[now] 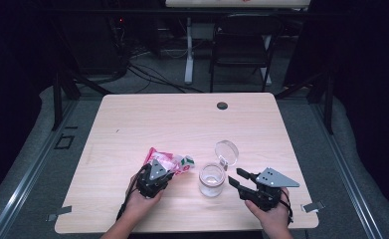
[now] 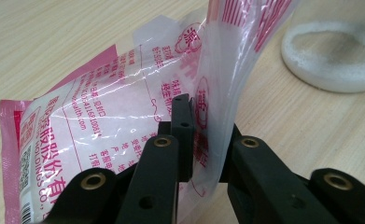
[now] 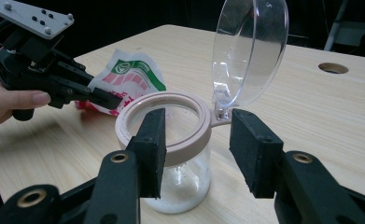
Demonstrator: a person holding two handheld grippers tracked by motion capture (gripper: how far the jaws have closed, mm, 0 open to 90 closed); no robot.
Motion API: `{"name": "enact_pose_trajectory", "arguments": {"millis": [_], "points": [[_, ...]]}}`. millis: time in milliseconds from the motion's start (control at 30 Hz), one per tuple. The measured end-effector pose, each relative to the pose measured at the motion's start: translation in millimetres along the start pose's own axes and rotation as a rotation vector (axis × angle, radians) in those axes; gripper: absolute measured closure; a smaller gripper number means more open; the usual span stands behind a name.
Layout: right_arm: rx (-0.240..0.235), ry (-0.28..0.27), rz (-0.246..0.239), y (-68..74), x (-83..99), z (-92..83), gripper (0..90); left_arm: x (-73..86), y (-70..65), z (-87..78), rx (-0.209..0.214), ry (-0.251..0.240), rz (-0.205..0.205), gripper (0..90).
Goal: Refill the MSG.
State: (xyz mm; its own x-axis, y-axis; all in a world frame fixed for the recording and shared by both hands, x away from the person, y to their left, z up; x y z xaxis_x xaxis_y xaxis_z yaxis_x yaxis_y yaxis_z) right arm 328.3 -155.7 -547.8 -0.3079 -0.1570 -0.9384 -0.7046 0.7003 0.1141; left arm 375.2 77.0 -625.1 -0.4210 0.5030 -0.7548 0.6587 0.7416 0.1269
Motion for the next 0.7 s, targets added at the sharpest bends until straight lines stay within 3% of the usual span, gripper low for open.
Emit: {"name": "enact_pose_trajectory", "arguments": {"millis": [167,300,333,367,400,567,700], "points": [[0.004,0.000,-0.008,1.4,-2.2,-1.3,56.0,-1.0,2.4,-4.3,0.038,-0.013,-0.047,87.5],[-0.012,-0.008,-0.063,13.9,-15.2,-1.4,56.0,-4.4,7.7,-14.2,0.062,-0.039,-0.070,89.7],[-0.016,-0.008,-0.075,17.4,-18.5,-0.6,56.0,-6.9,10.7,-19.4,0.083,-0.057,-0.106,89.8],[-0.016,-0.008,-0.075,17.4,-18.5,-0.6,56.0,-6.9,10.7,-19.4,0.083,-0.057,-0.106,89.9],[-0.032,-0.007,-0.106,24.0,-24.2,2.1,56.0,-8.5,13.3,-24.7,0.107,-0.074,-0.132,90.0],[-0.087,0.025,-0.145,36.2,-30.7,15.3,56.0,-7.2,10.1,-31.2,0.121,-0.075,-0.098,90.0],[-0.132,0.081,-0.186,45.8,-31.6,39.2,54.2,-6.0,8.7,-36.6,0.130,-0.081,-0.082,90.0]]}}
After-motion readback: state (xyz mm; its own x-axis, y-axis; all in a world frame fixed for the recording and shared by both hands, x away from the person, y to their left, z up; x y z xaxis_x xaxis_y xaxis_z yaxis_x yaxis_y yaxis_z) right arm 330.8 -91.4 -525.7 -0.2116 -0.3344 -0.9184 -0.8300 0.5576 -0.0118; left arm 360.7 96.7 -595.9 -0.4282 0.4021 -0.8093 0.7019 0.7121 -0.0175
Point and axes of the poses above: each handheld gripper's, and its own axes: z roughly forward along the jaws, x roughly out of its underside, y roughly to its left, the point moved 10 cm from there along z, roughly forward along the jaws, and after that the axes turned 5 degrees about -x, right-handed, at the moved point
